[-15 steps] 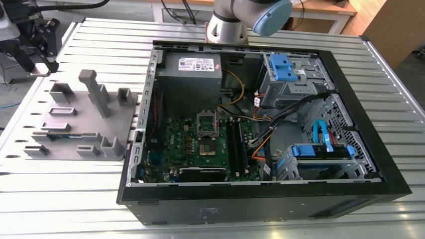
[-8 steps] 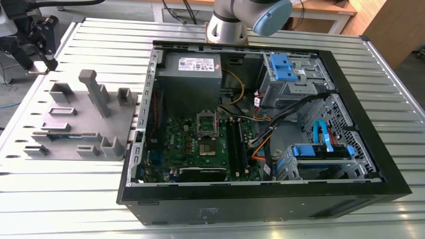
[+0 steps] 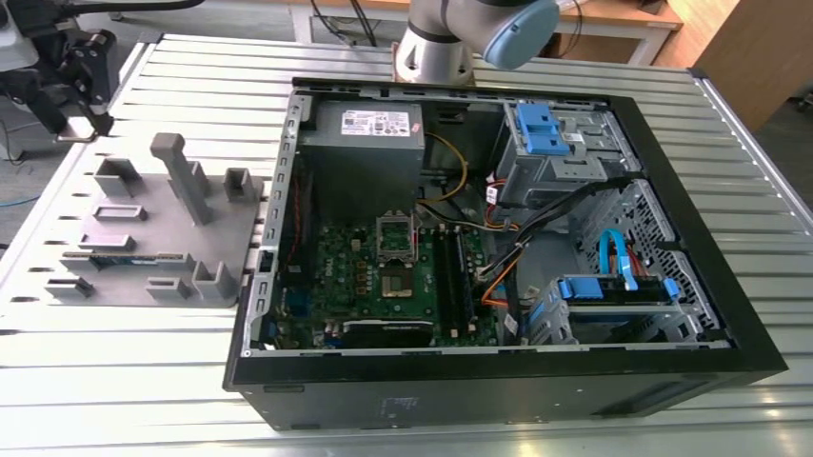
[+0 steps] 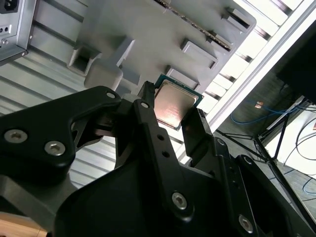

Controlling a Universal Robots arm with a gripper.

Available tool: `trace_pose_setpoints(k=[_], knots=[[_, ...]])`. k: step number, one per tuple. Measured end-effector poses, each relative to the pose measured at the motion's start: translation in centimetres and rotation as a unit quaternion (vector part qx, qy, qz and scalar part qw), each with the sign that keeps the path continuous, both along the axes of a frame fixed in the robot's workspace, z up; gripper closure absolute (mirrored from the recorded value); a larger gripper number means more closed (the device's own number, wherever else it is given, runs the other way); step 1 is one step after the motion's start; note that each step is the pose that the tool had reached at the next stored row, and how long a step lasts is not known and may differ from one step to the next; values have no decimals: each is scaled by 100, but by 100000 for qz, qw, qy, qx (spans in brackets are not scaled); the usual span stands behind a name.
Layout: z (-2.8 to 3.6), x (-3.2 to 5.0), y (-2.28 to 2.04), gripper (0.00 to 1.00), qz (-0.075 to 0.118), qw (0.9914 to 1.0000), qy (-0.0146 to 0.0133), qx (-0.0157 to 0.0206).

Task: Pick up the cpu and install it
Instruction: 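Pick up the cpu and move it towards the insertion slot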

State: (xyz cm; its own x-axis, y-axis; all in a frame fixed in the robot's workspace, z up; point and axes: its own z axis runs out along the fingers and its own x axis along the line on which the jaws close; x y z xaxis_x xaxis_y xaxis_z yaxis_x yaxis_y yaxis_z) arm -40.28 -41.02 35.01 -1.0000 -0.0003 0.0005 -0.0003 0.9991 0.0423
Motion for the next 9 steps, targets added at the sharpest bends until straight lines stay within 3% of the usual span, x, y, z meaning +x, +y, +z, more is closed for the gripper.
trace_pose_setpoints(k=[9], knots=[[0, 99, 0, 53, -2, 100000, 0, -2]])
